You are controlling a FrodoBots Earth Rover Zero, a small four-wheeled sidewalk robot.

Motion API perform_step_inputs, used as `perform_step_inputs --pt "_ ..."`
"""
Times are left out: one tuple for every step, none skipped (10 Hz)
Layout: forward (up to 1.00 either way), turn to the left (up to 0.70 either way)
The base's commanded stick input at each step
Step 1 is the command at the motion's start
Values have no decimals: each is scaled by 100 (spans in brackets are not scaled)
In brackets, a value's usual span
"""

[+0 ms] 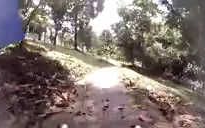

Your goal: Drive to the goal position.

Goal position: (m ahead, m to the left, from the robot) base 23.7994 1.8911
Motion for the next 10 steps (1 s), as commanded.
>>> perform_step_inputs --pt "50 0" --pt "50 0" --pt "50 0" --pt "50 0" --pt "50 0" --pt "50 0" --pt "50 0" --pt "50 0" --pt "50 0" --pt "50 0"
